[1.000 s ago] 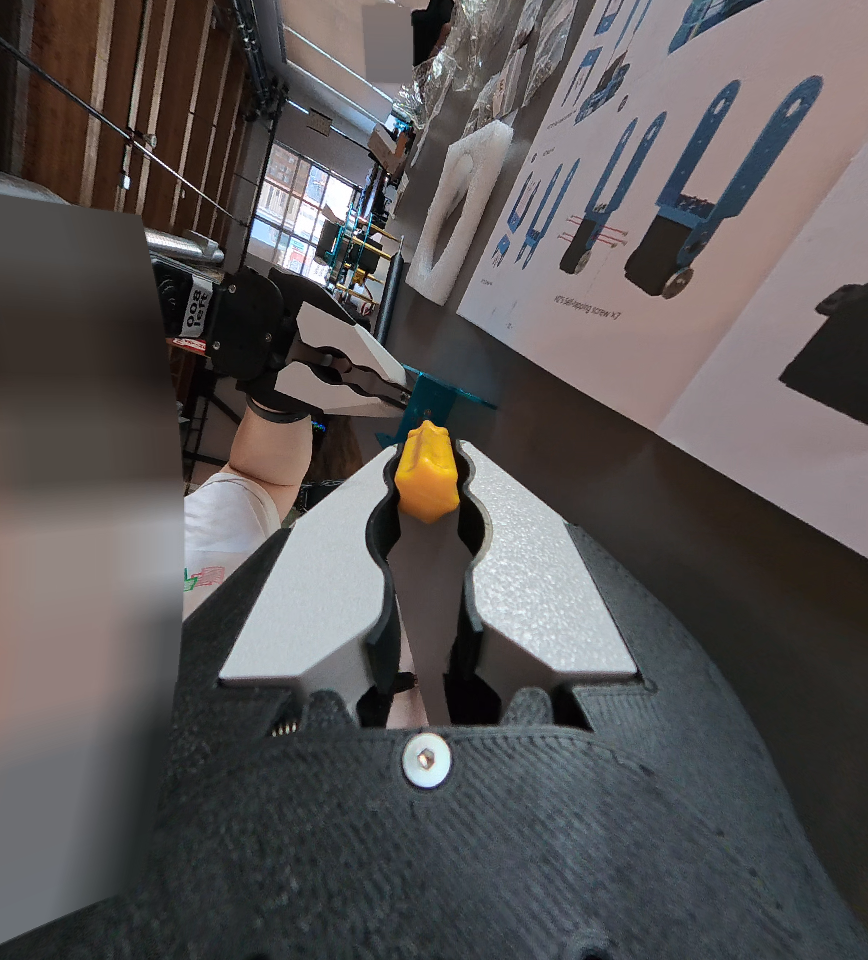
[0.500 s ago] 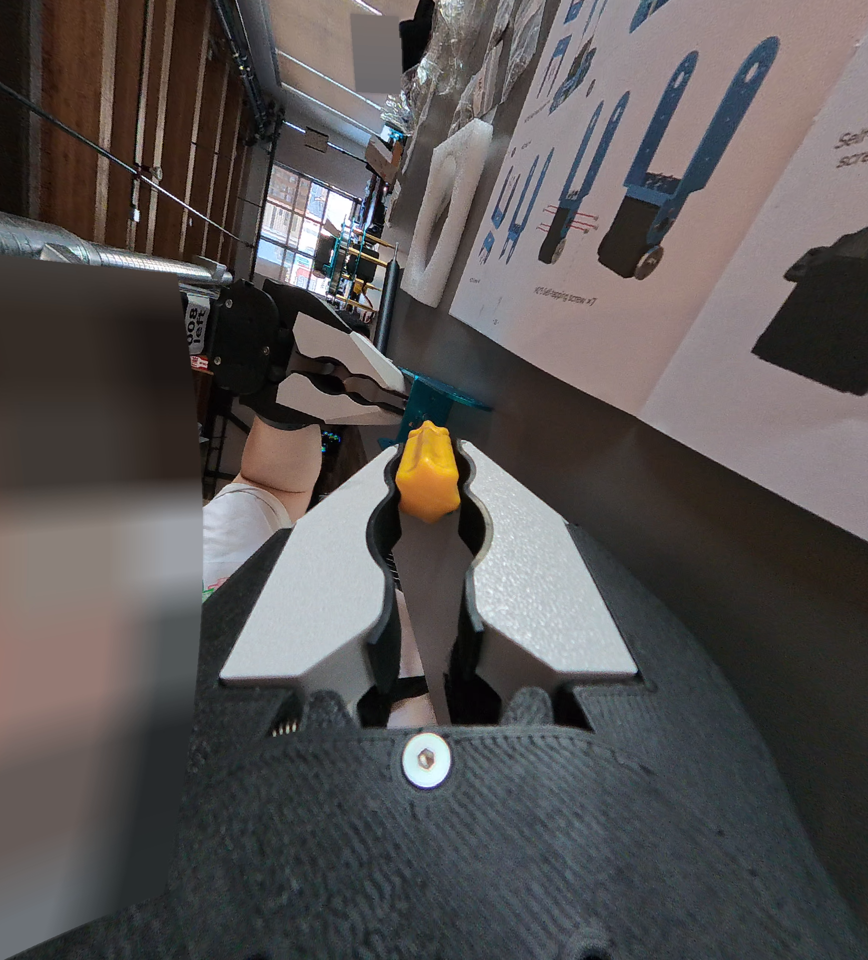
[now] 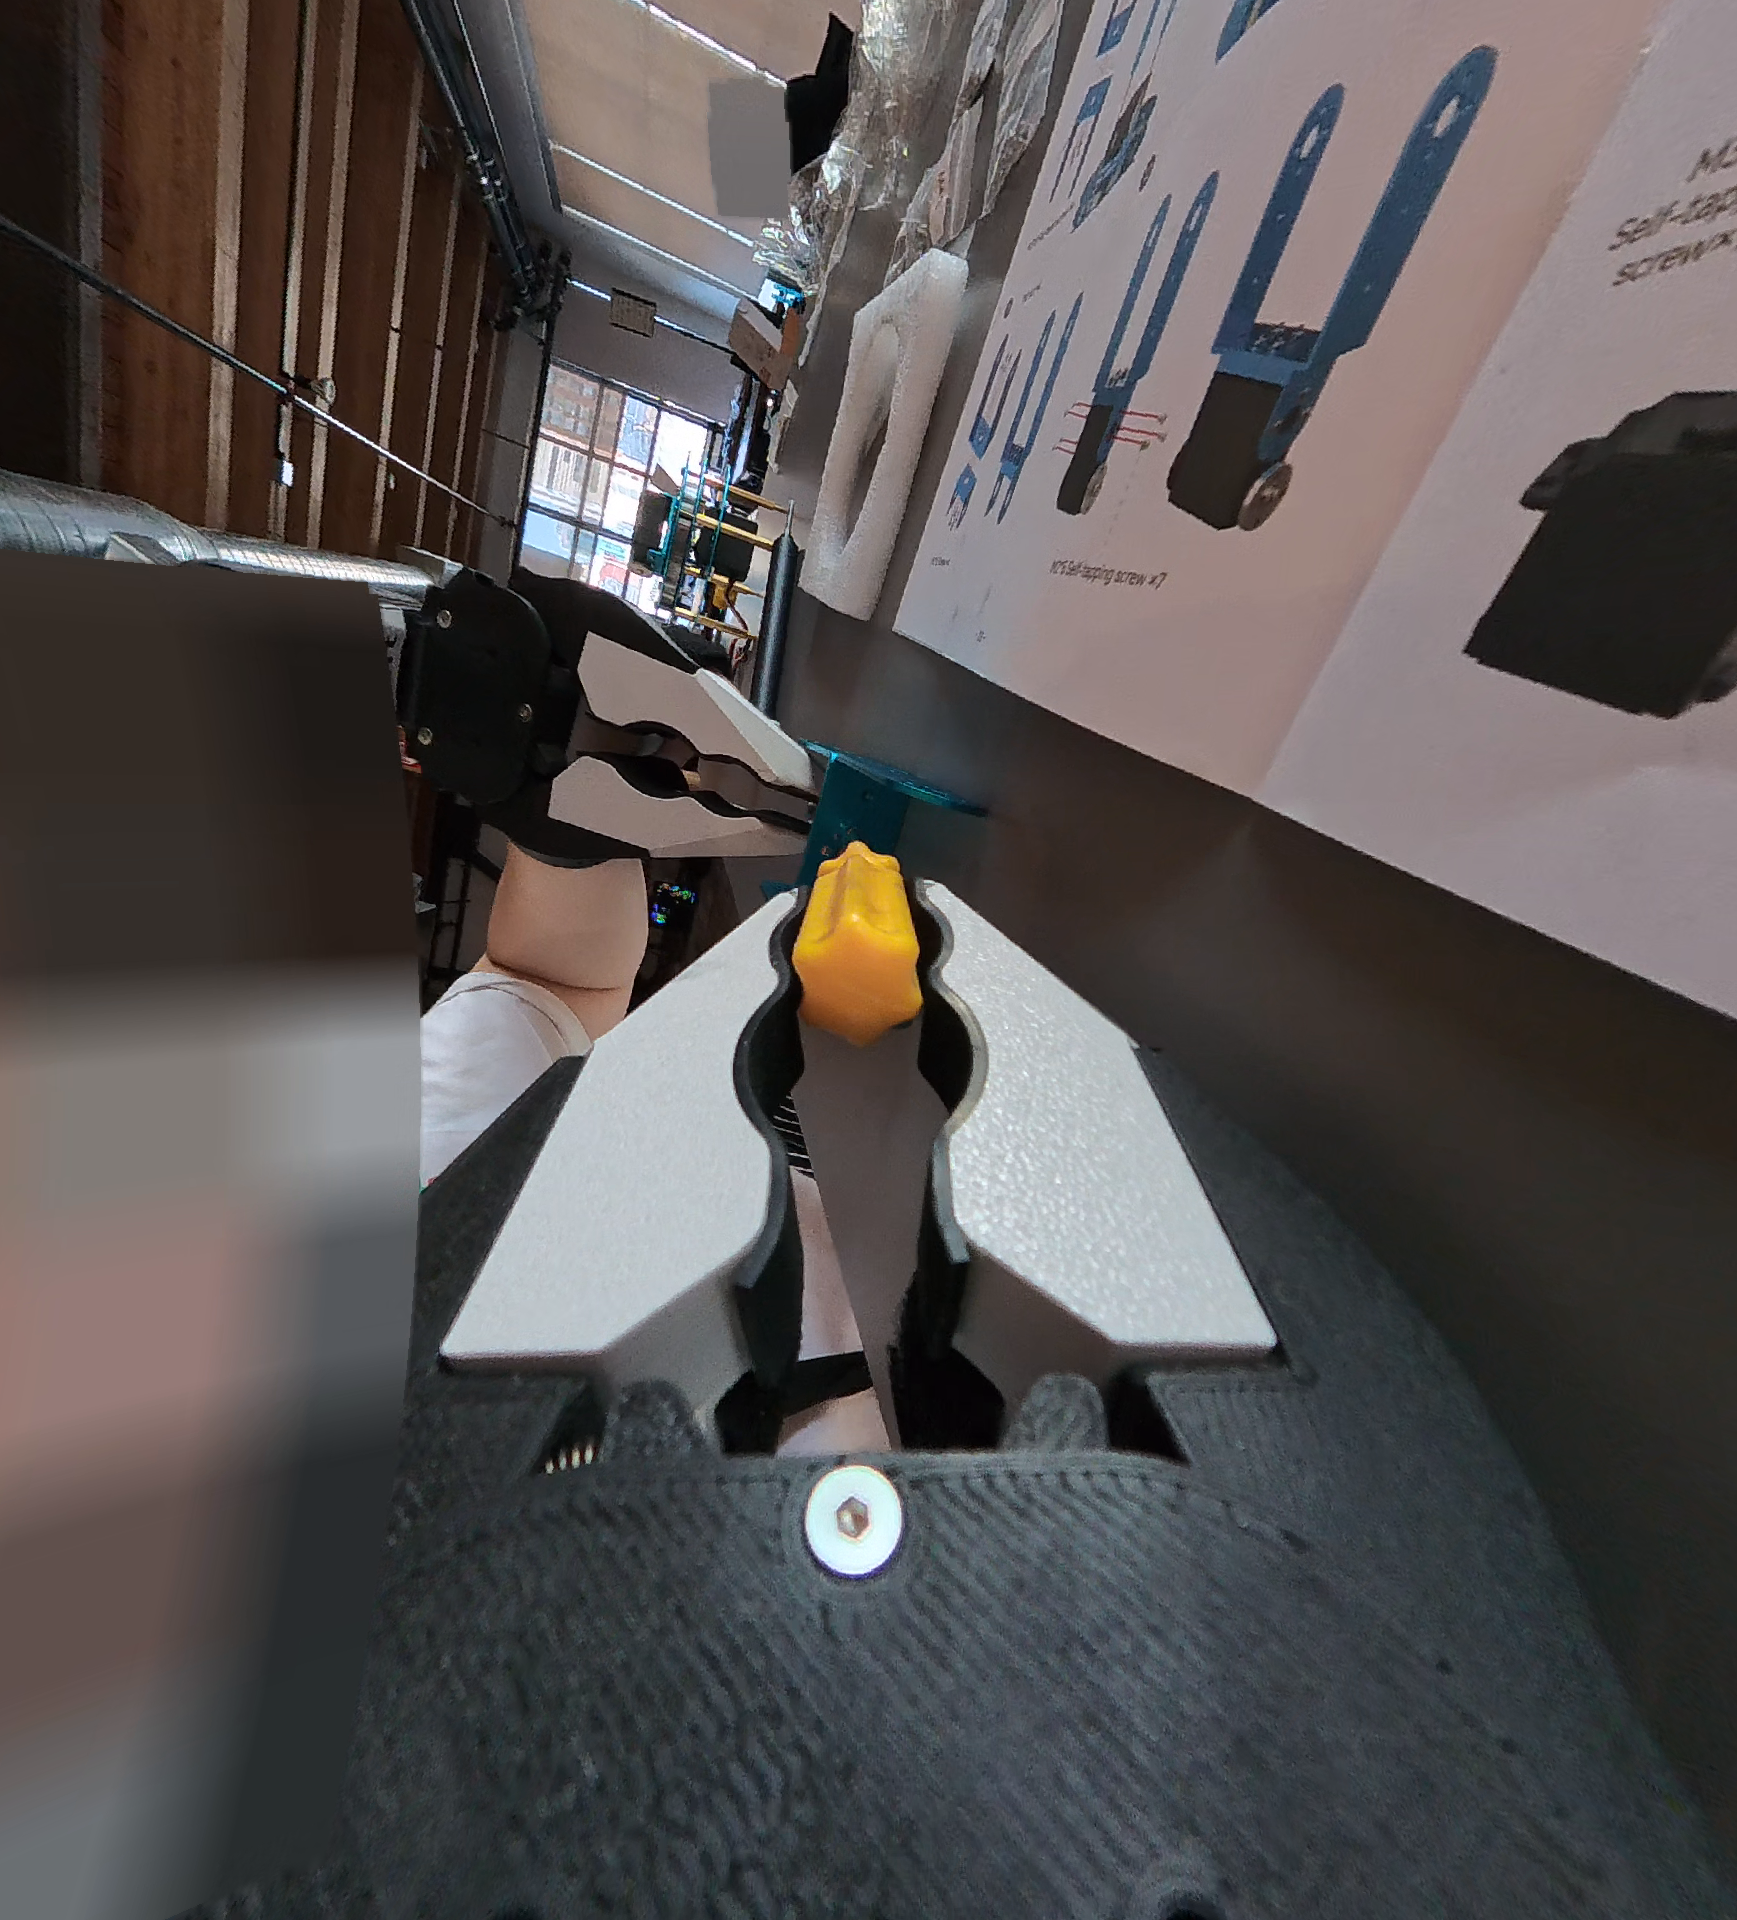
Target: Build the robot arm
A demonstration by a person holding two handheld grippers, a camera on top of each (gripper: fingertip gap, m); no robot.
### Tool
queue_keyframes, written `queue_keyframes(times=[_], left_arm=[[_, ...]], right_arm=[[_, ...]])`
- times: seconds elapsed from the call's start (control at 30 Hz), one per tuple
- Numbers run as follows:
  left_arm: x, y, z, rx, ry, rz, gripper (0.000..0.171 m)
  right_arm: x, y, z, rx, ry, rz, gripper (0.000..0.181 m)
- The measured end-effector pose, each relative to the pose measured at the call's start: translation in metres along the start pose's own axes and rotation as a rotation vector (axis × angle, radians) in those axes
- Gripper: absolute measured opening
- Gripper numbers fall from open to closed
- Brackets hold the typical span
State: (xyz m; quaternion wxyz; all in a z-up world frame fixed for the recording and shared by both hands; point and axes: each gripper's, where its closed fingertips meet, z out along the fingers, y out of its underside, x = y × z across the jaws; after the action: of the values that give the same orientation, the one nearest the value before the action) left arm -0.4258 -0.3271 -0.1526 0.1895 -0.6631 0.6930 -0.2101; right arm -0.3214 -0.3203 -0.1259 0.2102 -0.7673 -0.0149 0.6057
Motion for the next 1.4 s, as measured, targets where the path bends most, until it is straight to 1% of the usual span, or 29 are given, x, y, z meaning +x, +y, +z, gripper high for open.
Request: queue_keyframes(times=[0.03, 0.2, 0.33, 0.63, 0.83, 0.93, 1.03, 1.17, 1.27, 1.33, 1.4], left_arm=[[0.000, 0.000, -0.001, -0.005, -0.002, 0.006, 0.005], [0.000, -0.001, -0.002, -0.030, -0.012, 0.017, 0.005], [-0.001, -0.001, 0.000, -0.037, -0.023, 0.025, 0.005], [-0.002, -0.001, 0.001, -0.006, -0.085, 0.091, 0.005], [-0.002, 0.001, 0.000, -0.039, -0.129, 0.156, 0.005], [-0.001, 0.001, 0.000, -0.042, -0.130, 0.175, 0.006], [0.001, 0.000, 0.001, -0.036, -0.115, 0.181, 0.006], [0.001, 0.000, 0.002, -0.037, -0.108, 0.186, 0.006], [0.001, 0.000, 0.002, -0.039, -0.106, 0.187, 0.006], [0.001, 0.000, 0.002, -0.043, -0.106, 0.189, 0.006], [0.001, -0.001, 0.003, -0.042, -0.104, 0.188, 0.006]], right_arm=[[0.000, 0.001, 0.000, 0.000, -0.001, 0.005, 0.016], [0.001, 0.002, 0.000, 0.001, 0.001, 0.038, 0.016], [0.003, 0.004, -0.001, 0.002, 0.005, 0.113, 0.016], [0.009, 0.007, -0.001, 0.021, 0.041, 0.368, 0.017], [0.010, 0.014, -0.001, 0.016, 0.101, 0.648, 0.016], [0.009, 0.012, -0.001, 0.008, 0.157, 0.681, 0.016], [0.010, 0.009, -0.002, -0.001, 0.187, 0.678, 0.017], [0.016, 0.013, -0.002, -0.002, 0.169, 0.750, 0.018], [0.017, 0.015, -0.002, 0.014, 0.129, 0.812, 0.017], [0.016, 0.018, -0.002, 0.004, 0.129, 0.817, 0.017], [0.014, 0.021, -0.001, -0.017, 0.124, 0.824, 0.023]])
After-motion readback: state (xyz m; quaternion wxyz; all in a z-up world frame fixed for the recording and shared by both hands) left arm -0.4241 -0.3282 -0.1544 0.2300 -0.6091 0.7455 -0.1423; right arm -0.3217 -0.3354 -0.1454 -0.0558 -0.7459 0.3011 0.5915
